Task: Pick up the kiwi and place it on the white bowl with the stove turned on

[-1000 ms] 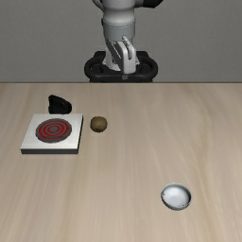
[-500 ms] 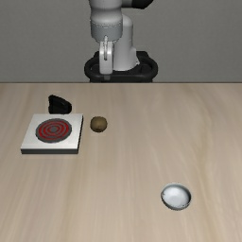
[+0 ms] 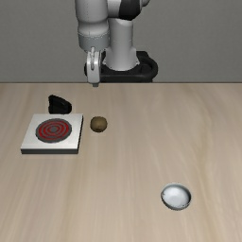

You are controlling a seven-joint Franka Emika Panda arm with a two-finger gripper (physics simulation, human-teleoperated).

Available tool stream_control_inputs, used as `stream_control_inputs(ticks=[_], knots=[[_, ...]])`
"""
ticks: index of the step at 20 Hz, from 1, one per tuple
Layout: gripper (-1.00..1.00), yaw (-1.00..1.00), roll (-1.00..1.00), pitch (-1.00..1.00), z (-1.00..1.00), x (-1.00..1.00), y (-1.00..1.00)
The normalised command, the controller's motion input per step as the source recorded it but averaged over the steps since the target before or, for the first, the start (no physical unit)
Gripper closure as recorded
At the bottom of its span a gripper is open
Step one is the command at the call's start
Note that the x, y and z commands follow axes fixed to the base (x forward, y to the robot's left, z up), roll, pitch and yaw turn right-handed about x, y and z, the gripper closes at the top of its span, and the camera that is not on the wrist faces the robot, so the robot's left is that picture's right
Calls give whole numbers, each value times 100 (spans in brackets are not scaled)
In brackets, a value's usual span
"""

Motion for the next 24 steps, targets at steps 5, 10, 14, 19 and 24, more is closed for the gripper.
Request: stream_control_inputs(ticks=[5,10,14,19,24], knots=[[-100,0,0,0,-100,0,0],[-100,0,0,0,-100,0,0],[-100,0,0,0,-100,0,0],[100,0,0,0,-40,-20,-20],[100,0,0,0,0,0,0]])
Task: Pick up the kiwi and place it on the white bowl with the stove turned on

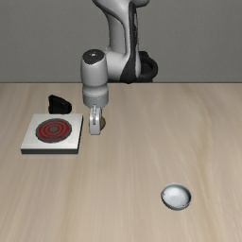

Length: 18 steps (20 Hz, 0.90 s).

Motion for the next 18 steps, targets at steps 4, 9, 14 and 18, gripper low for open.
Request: stream_control_inputs(ticks=[4,9,14,18], knots=[[100,0,0,0,25,0,0],[100,0,0,0,100,0,0],[100,0,0,0,0,100,0],[100,0,0,0,0,100,0]])
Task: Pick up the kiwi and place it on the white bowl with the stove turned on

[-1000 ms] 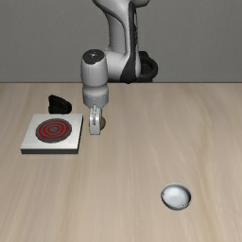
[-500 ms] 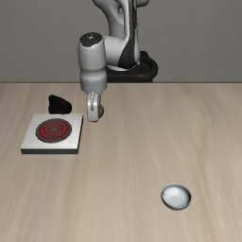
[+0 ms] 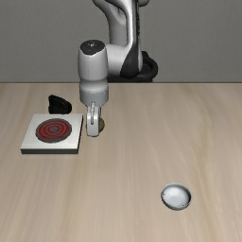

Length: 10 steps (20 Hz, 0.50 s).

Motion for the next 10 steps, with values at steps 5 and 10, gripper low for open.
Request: stream_control_inputs(ticks=[5,10], knots=[[100,0,0,0,0,100,0],[100,0,0,0,0,100,0]])
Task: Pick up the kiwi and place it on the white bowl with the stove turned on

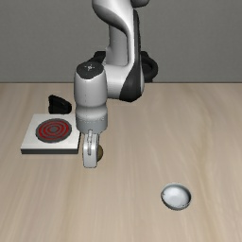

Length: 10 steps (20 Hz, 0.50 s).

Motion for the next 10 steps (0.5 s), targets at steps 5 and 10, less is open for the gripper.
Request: stream_control_inputs(ticks=[5,10], knots=[[100,0,0,0,0,100,0],[100,0,0,0,0,60,40]])
